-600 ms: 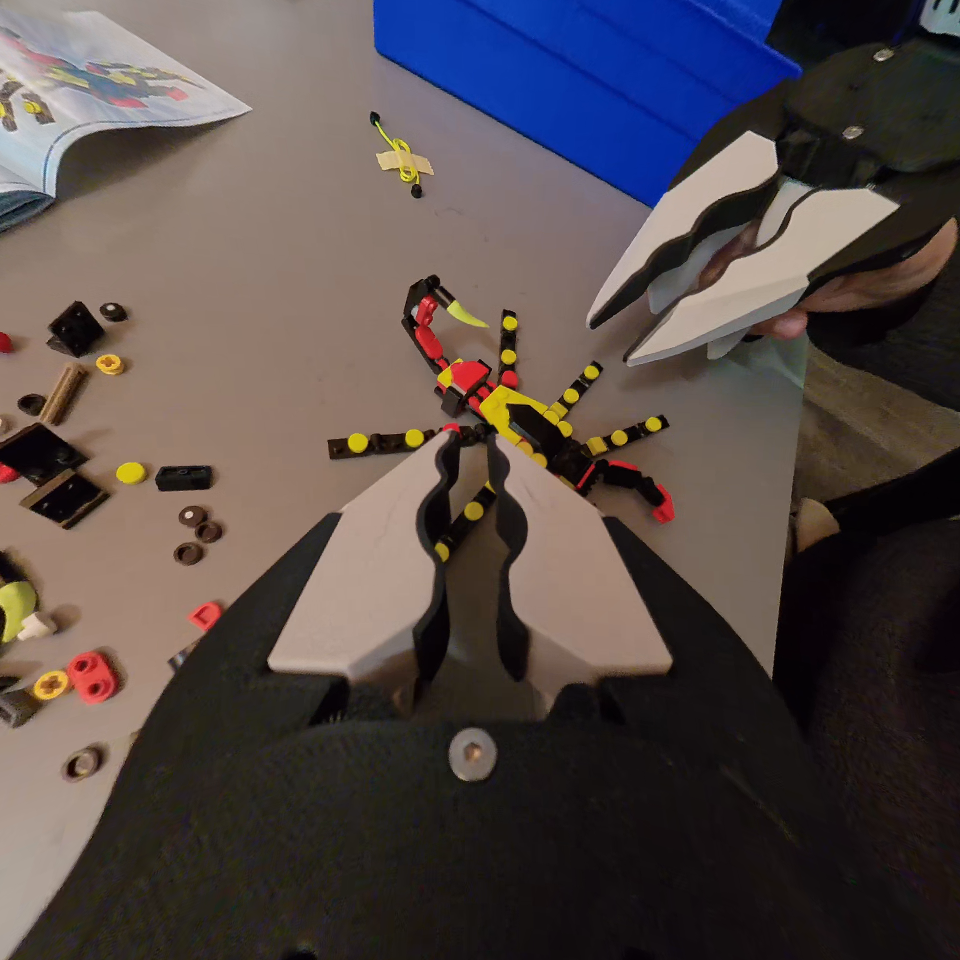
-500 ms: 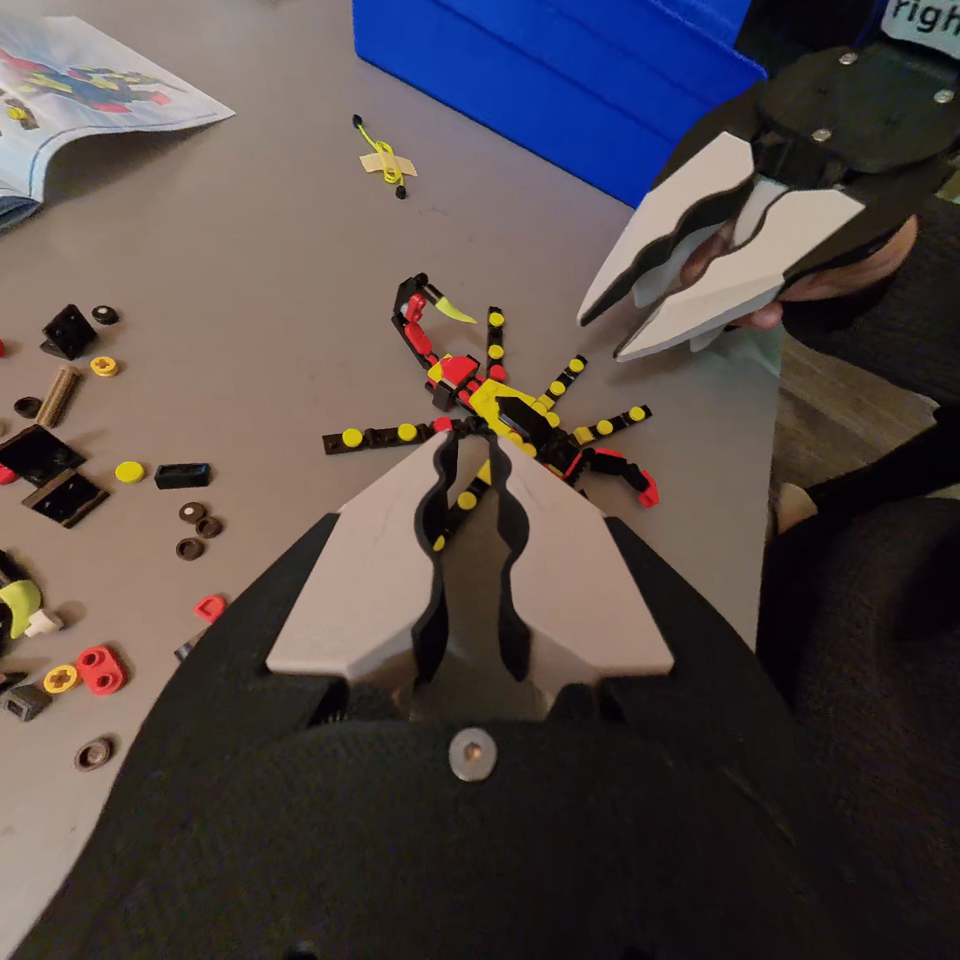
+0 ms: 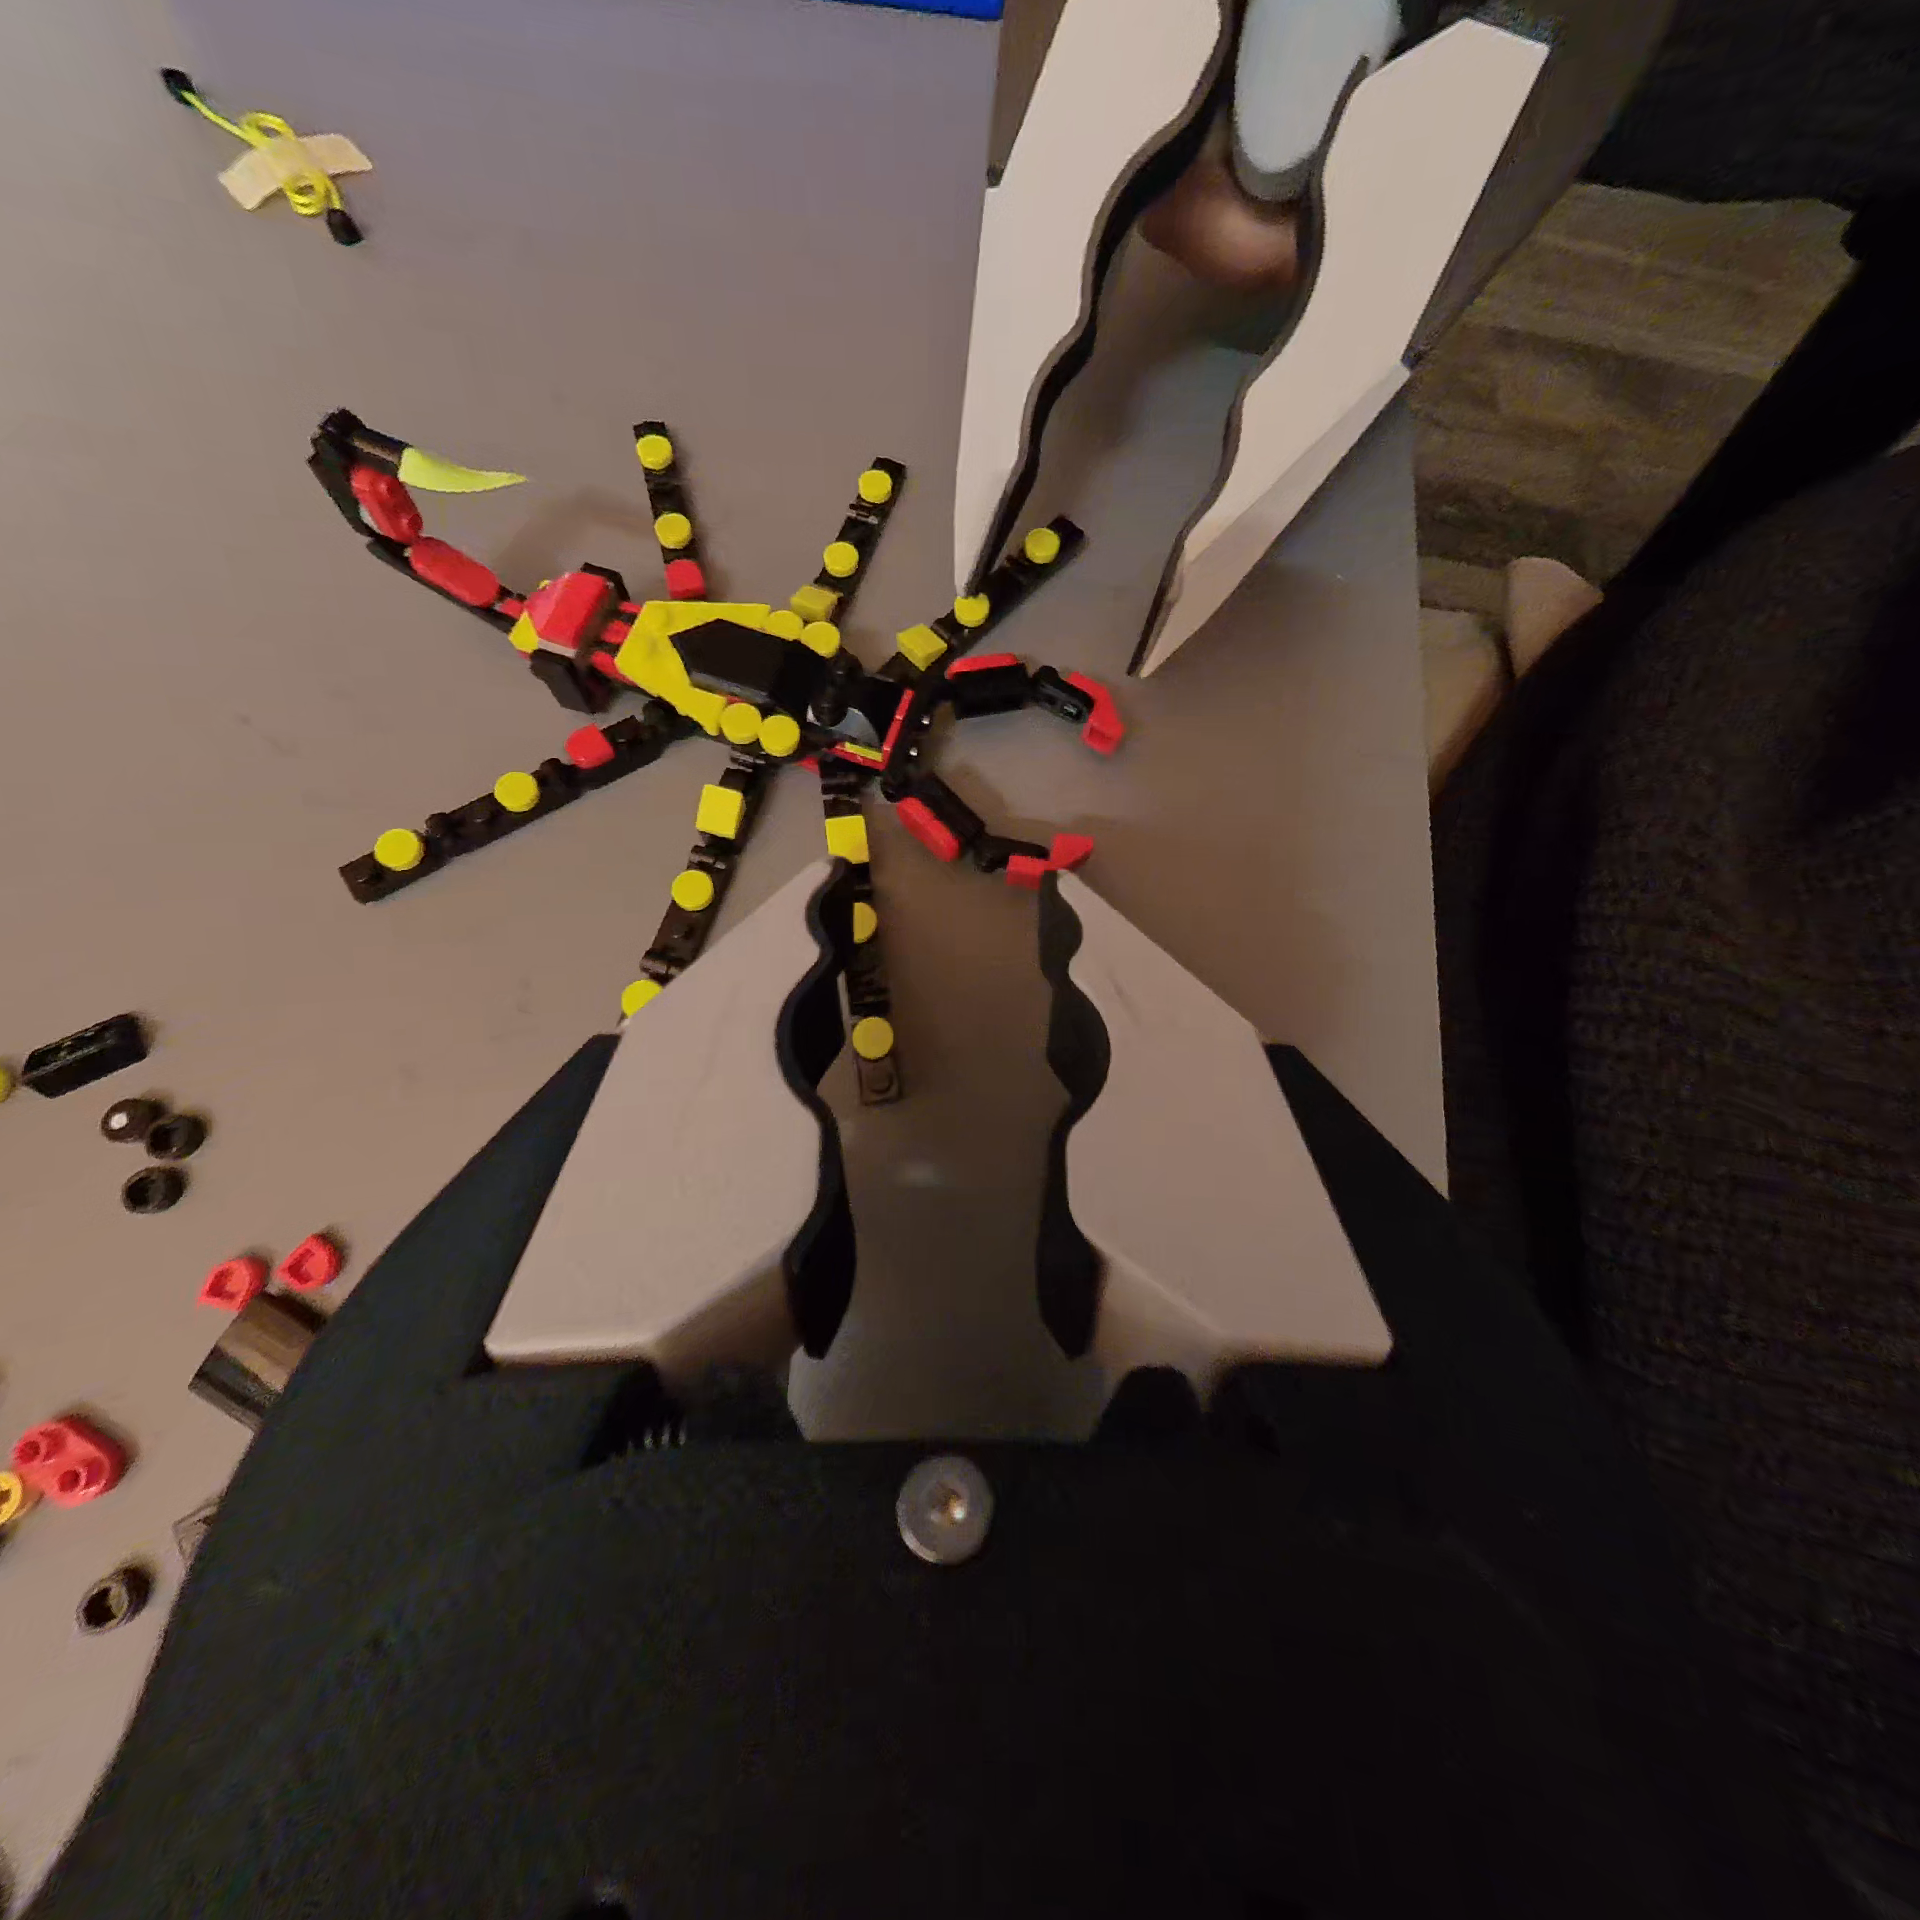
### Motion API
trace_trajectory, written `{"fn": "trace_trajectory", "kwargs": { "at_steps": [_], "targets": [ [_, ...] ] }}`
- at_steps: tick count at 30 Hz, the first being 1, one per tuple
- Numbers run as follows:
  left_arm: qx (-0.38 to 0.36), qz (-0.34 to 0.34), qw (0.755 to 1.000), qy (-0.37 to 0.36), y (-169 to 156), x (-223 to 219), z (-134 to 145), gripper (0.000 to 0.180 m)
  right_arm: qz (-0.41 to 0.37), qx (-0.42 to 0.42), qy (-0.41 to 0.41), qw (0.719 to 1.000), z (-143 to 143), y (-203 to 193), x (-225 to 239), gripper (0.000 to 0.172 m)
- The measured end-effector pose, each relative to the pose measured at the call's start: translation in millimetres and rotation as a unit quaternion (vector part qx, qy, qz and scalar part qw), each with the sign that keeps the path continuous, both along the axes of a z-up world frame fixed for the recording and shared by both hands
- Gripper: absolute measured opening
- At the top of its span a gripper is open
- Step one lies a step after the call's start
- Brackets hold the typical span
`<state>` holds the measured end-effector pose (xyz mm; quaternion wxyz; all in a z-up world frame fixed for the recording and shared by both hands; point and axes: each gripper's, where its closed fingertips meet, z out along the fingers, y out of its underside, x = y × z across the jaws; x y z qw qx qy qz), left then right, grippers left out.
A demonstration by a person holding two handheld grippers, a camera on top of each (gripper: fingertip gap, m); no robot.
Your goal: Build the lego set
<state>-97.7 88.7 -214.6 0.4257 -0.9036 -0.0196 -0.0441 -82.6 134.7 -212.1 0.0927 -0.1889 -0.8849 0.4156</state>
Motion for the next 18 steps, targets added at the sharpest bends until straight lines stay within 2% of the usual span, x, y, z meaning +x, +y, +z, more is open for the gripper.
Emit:
{"fn": "trace_trajectory", "kwargs": {
  "at_steps": [18],
  "targets": [
    [-0.015, -0.027, 0.999, 0.022, 5.7, 7.3, -10.9, 0.035, 0.018, 0.018, 0.005, 1.0, -9.1, -6.5, 0.3, 0.032]
  ]
}}
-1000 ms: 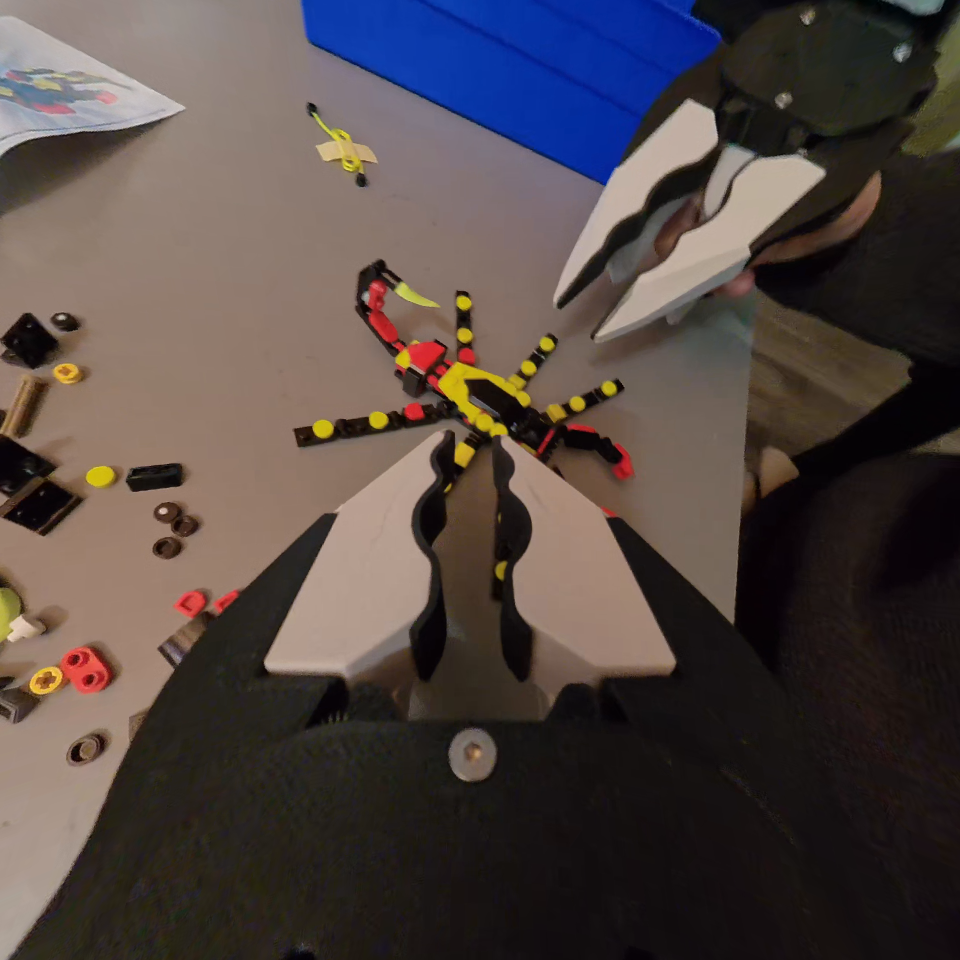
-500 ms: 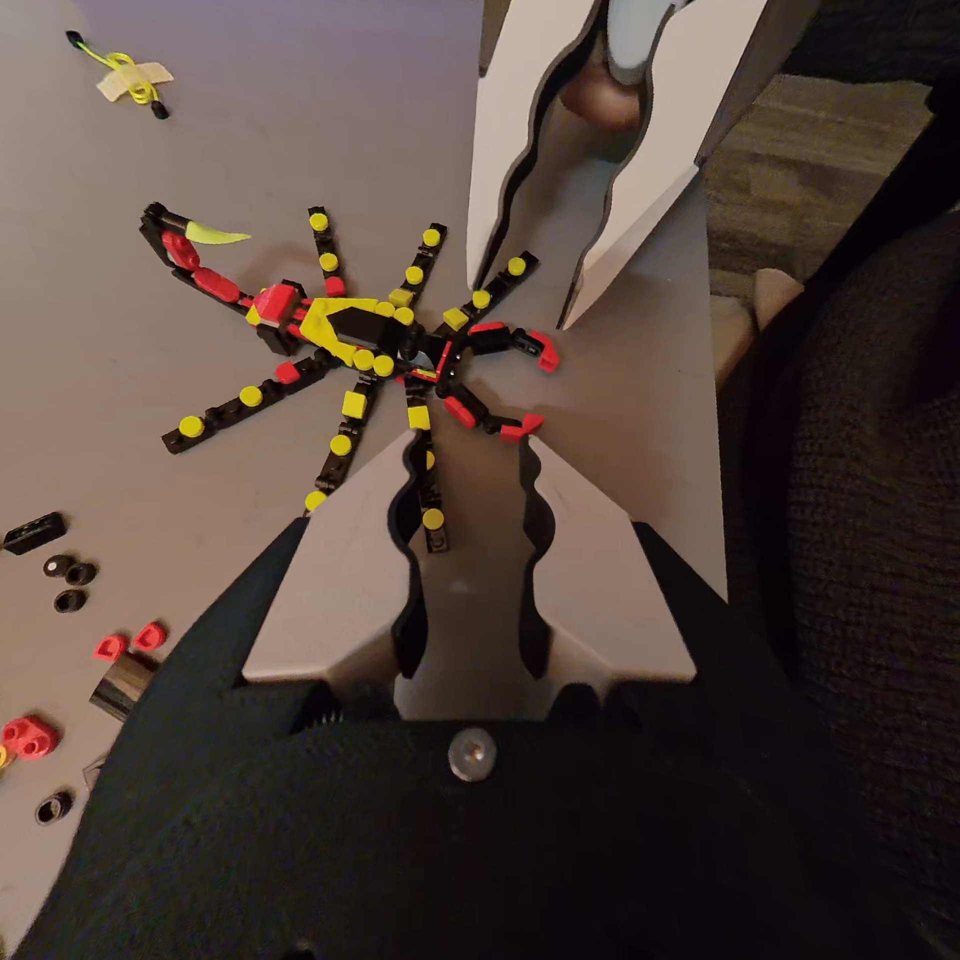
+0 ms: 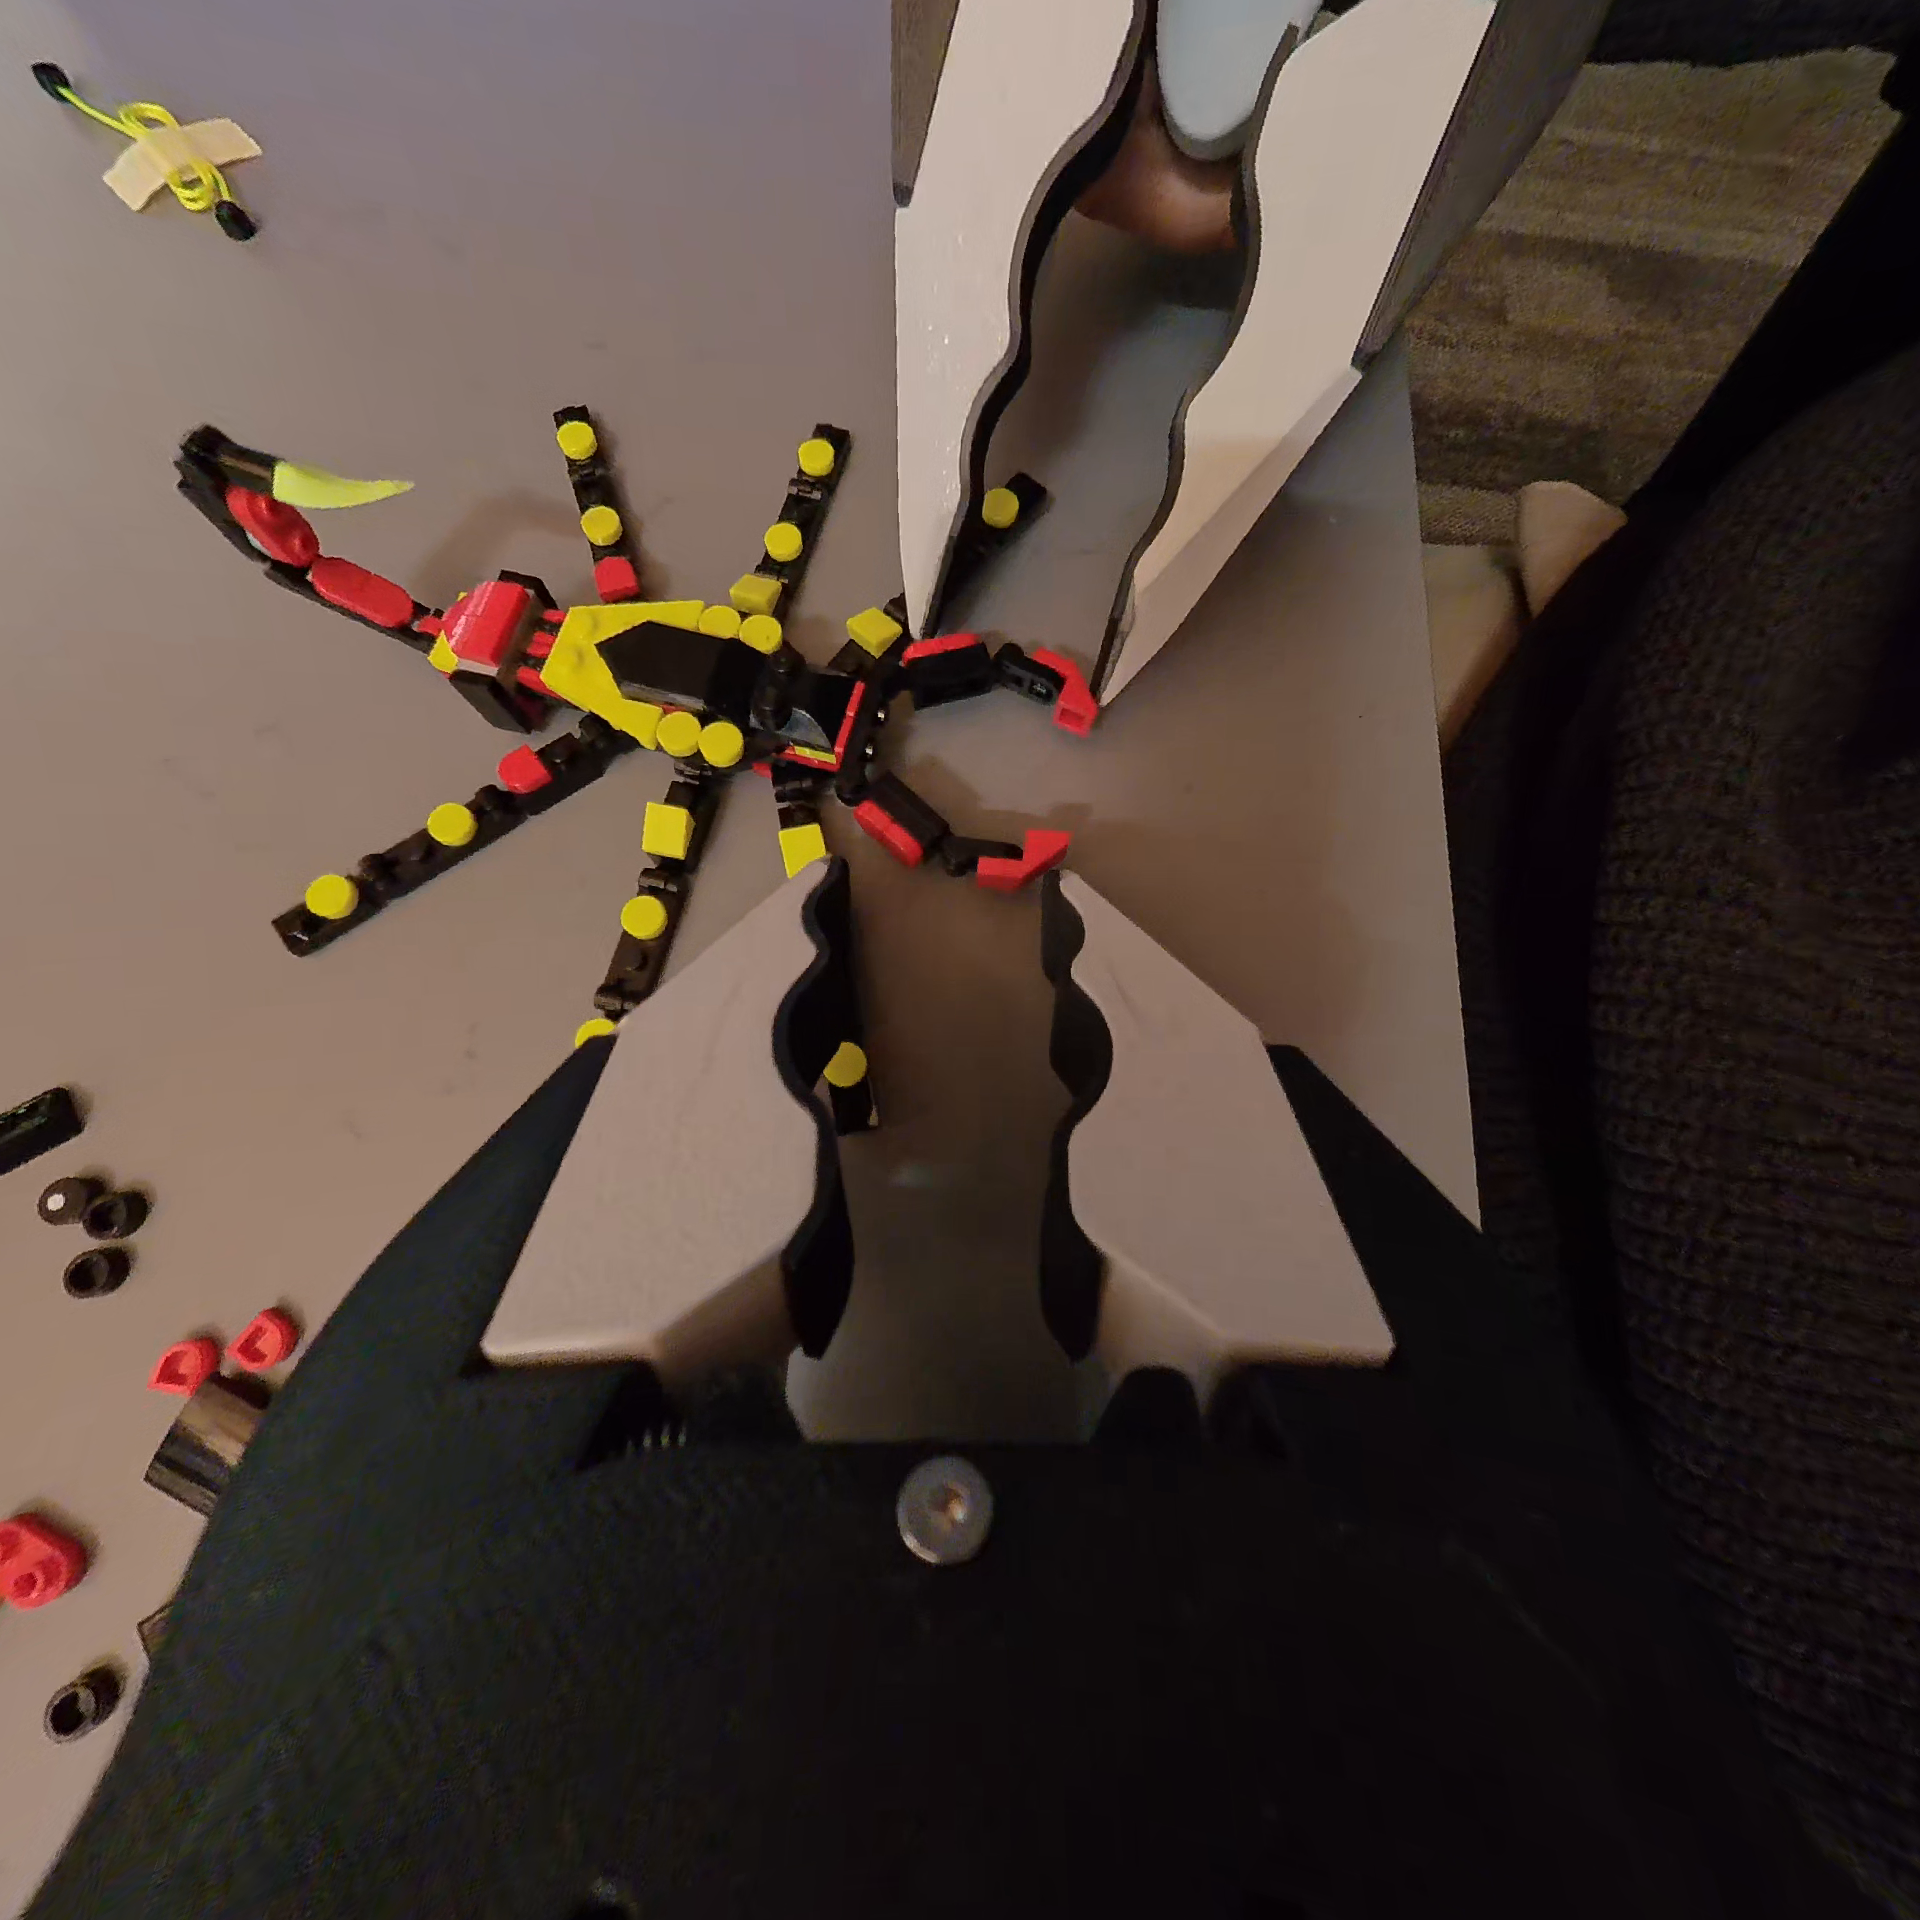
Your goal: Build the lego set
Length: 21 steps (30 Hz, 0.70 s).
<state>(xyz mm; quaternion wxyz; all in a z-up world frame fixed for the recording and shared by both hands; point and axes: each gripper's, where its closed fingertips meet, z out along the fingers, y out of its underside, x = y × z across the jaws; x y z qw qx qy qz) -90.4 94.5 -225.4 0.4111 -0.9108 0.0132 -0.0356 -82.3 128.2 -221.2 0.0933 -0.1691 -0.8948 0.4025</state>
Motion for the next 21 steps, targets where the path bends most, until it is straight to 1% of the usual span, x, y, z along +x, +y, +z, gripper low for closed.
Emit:
{"fn": "trace_trajectory", "kwargs": {
  "at_steps": [10, 21],
  "targets": [
    [0.003, -0.007, 1.0, 0.002, 3.7, 3.6, 0.7, 0.028, 0.0, 0.002, 0.007, 1.0, -0.1, -0.9, -0.9, 0.031],
    [0.0, 0.006, 1.0, 0.002, 6.2, 1.1, -0.3, 0.027, -0.002, 0.006, 0.012, 1.0, -0.6, 0.6, -2.7, 0.03]
  ]
}}
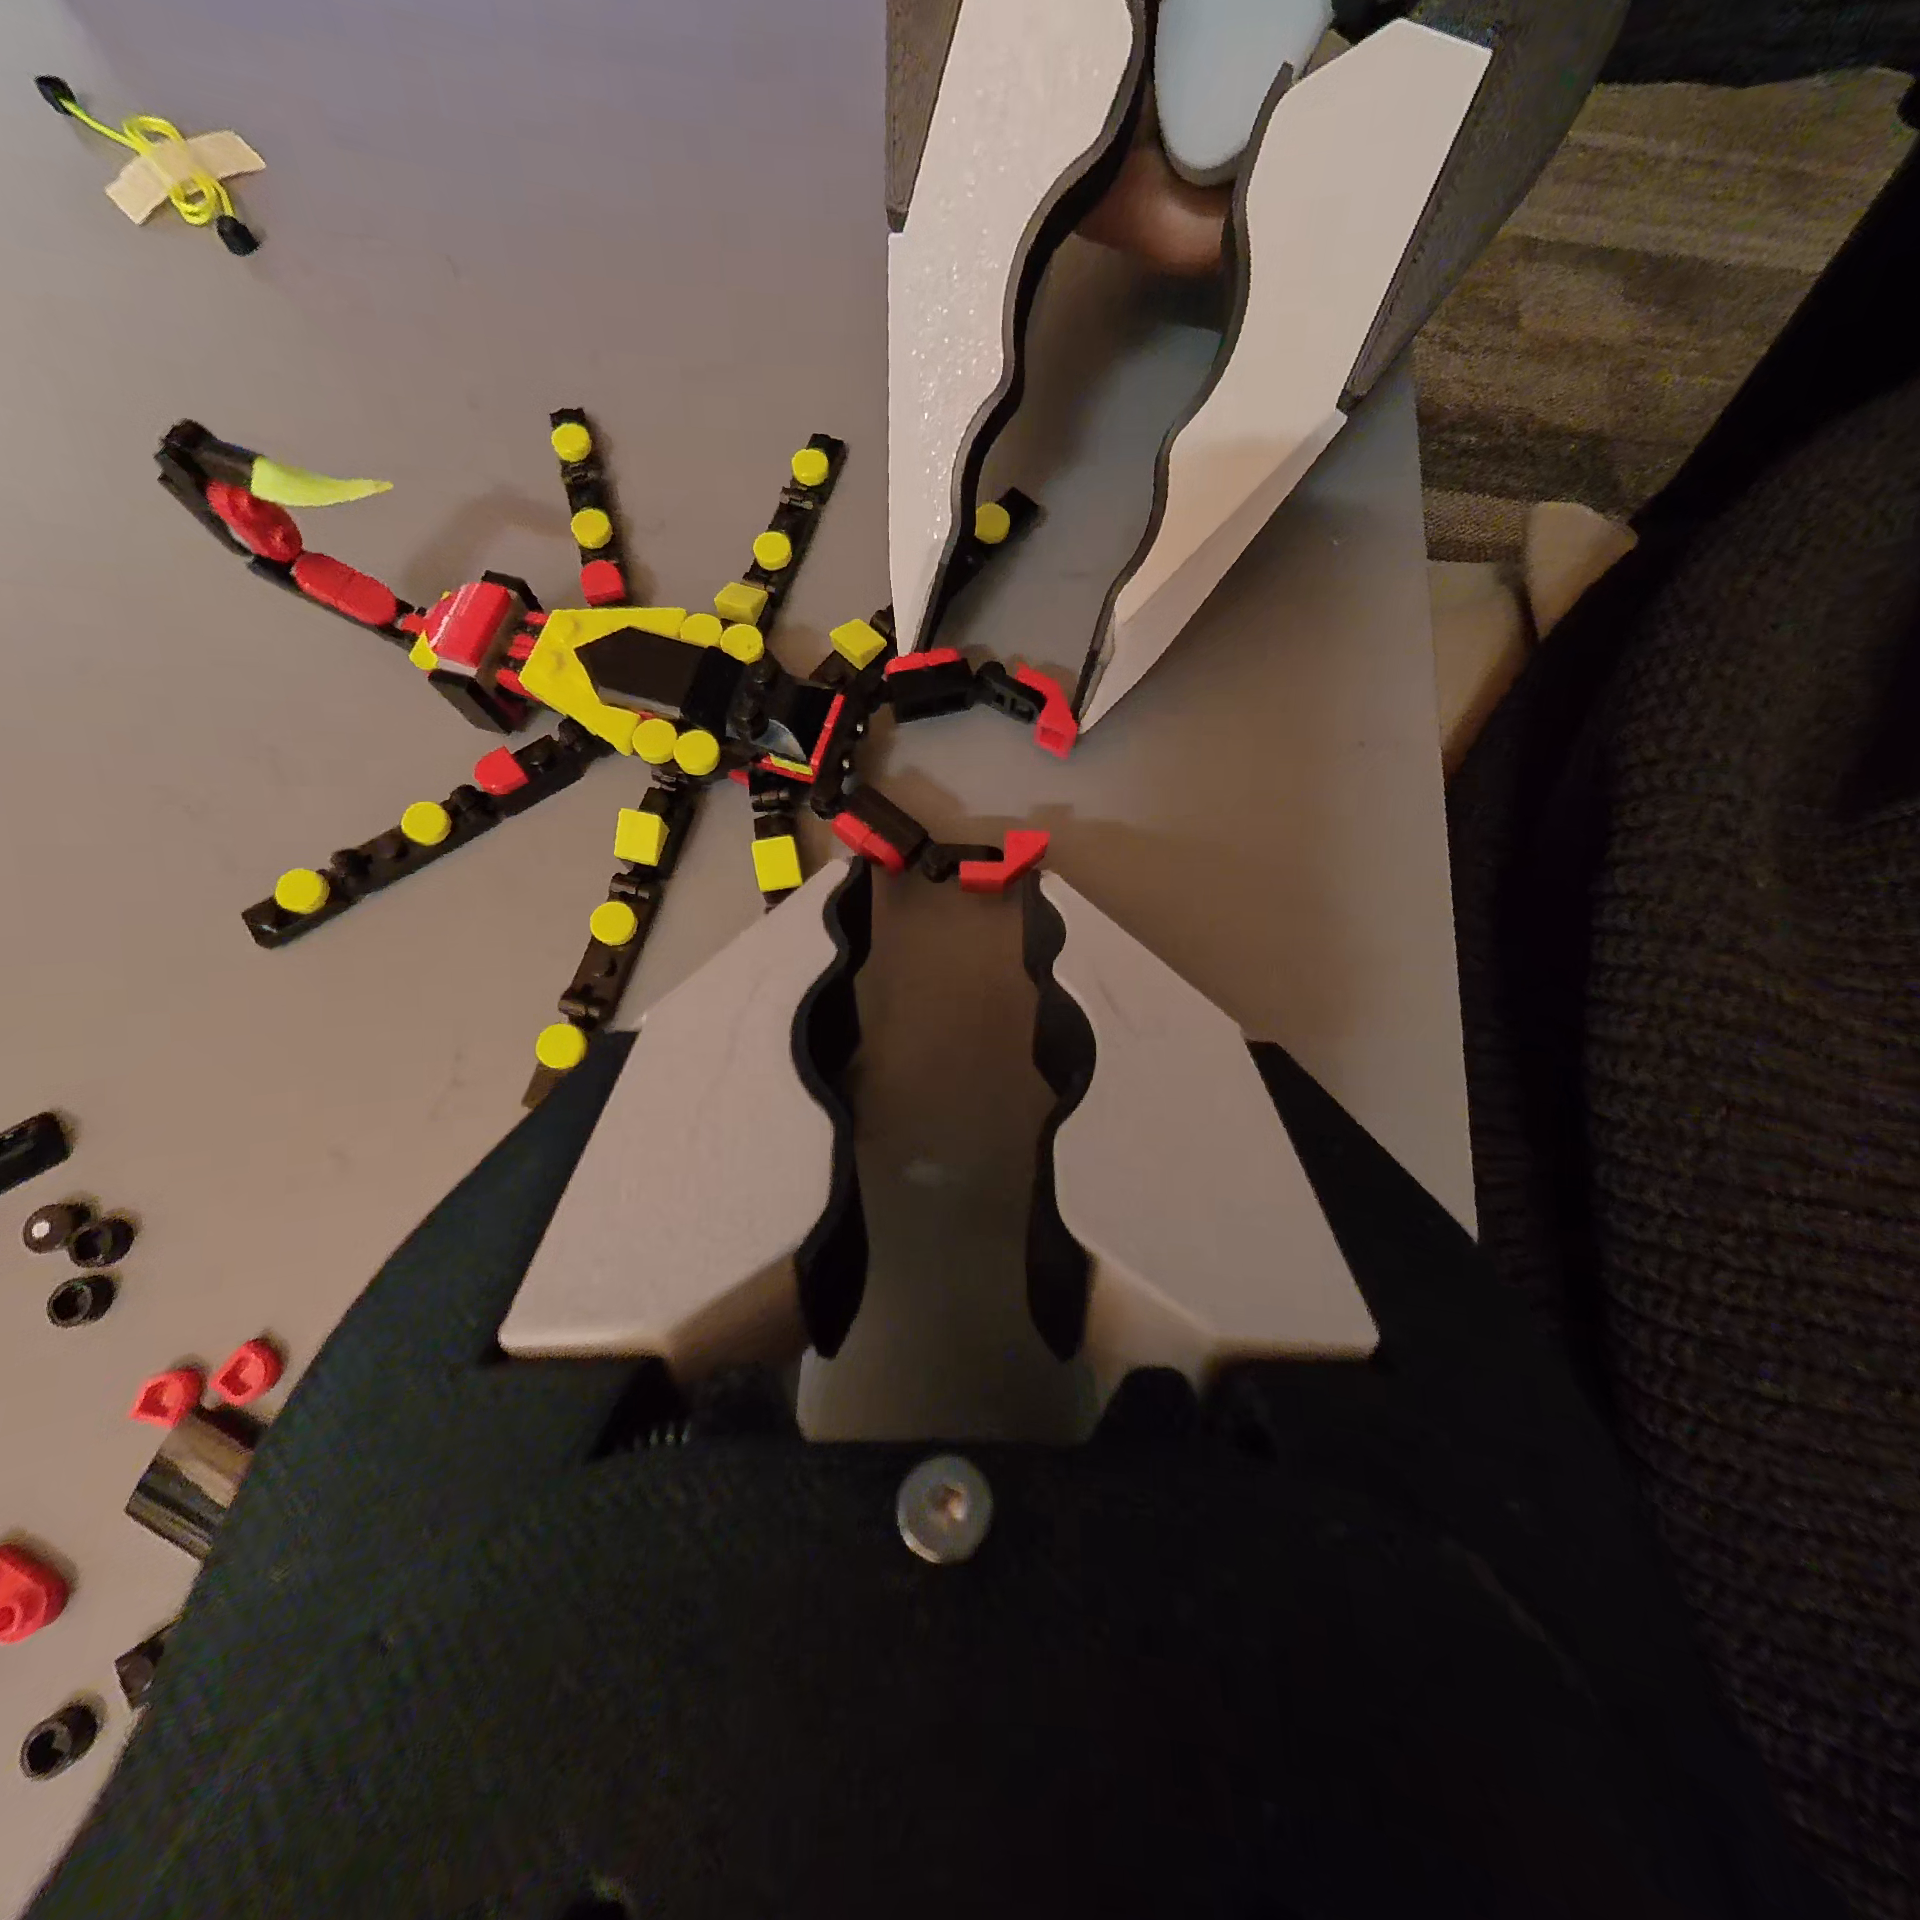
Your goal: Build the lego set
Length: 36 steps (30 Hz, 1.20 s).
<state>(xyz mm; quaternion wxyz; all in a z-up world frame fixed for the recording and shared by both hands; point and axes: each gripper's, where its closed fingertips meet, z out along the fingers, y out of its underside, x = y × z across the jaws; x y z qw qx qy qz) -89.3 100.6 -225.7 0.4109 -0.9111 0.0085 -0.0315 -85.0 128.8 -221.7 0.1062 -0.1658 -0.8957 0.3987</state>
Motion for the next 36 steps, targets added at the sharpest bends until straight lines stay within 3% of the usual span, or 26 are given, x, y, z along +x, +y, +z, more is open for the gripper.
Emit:
{"fn": "trace_trajectory", "kwargs": {
  "at_steps": [9, 24, 31, 36],
  "targets": [
    [-0.002, 0.005, 1.0, 0.002, -1.8, -2.8, -0.6, 0.02, -0.005, -0.004, 0.004, 1.0, 2.6, 2.3, -2.0, 0.029],
    [-0.027, 0.032, 0.999, 0.015, -12.3, -20.4, -8.2, 0.042, -0.008, -0.004, 0.009, 1.0, 4.9, 4.3, -3.6, 0.034],
    [-0.027, 0.017, 0.999, -0.007, -12.3, -12.4, -7.9, 0.039, -0.025, -0.083, 0.045, 0.995, 39.0, 1.6, -12.4, 0.026],
    [-0.027, 0.021, 0.999, -0.01, -8.0, -9.1, -7.9, 0.024, -0.013, -0.062, 0.014, 0.998, 25.3, -5.0, -5.7, 0.017]
  ]
}}
